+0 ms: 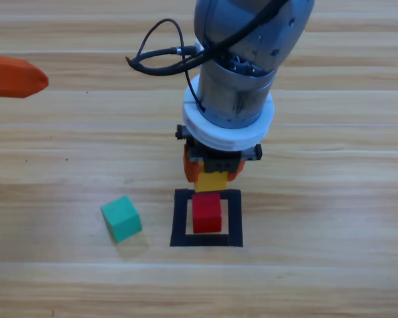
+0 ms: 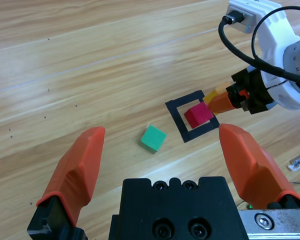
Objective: Stack the blocks in the rectangular block: red at the bottom, yellow in the middle, green on top
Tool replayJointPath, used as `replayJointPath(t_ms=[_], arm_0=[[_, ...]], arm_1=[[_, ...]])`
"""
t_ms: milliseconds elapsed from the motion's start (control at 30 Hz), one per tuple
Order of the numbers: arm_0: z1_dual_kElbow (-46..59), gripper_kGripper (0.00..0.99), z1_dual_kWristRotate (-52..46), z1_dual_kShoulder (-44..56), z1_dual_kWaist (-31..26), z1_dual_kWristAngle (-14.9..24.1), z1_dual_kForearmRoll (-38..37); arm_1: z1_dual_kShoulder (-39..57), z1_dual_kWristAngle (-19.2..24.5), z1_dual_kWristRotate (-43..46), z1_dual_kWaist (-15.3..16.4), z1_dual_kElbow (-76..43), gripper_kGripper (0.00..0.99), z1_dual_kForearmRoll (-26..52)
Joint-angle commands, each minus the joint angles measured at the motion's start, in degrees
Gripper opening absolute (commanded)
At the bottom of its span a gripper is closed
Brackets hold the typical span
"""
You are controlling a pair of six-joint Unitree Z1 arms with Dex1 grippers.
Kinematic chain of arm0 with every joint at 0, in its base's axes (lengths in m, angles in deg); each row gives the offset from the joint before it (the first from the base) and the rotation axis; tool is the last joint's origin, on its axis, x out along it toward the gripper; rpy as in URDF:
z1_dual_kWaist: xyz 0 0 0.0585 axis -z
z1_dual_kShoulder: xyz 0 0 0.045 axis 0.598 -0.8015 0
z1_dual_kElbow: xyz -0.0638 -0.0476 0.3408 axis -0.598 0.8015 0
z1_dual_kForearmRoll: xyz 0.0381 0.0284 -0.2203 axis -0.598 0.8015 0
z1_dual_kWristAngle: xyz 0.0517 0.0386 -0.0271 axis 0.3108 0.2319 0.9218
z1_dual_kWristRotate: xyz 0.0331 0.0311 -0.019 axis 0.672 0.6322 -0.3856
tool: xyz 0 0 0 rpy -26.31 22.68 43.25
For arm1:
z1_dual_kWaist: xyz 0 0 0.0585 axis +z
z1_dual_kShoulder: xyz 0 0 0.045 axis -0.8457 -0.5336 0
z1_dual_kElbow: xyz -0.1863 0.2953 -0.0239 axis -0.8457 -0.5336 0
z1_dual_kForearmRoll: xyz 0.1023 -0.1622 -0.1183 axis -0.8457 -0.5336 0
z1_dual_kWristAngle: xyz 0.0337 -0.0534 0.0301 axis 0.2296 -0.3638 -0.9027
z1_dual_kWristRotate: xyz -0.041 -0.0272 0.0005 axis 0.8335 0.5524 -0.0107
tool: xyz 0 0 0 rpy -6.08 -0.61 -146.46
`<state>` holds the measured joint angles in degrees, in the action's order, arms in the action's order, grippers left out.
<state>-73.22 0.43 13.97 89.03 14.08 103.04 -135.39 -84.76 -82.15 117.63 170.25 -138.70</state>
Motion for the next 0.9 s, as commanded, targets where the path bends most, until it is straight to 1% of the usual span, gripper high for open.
replayJointPath(t_ms=[33,167,300,633,900], arm_0=[[1.1,0.976,-0.8,-1.0,0.3,-0.5,0.2],[1.3,0.976,-1.1,-1.7,0.3,-0.6,0.0],[1.3,0.976,-1.3,-2.6,0.3,-0.6,-0.1],[1.9,0.974,-1.5,-3.4,0.3,-0.5,-0.7],[3.1,0.974,-1.8,-3.5,0.3,-0.8,-1.6]], arm_1=[[-6.3,-0.8,-1.0,1.7,3.1,0.000,-3.2],[-8.2,-1.7,-0.9,1.7,5.9,0.000,-5.4],[-8.6,-1.9,-0.8,1.7,6.1,0.000,-5.4],[-9.7,-1.7,-1.4,1.7,6.5,0.000,-5.7],[-11.1,-1.0,-4.4,1.6,7.2,0.000,-6.0]])
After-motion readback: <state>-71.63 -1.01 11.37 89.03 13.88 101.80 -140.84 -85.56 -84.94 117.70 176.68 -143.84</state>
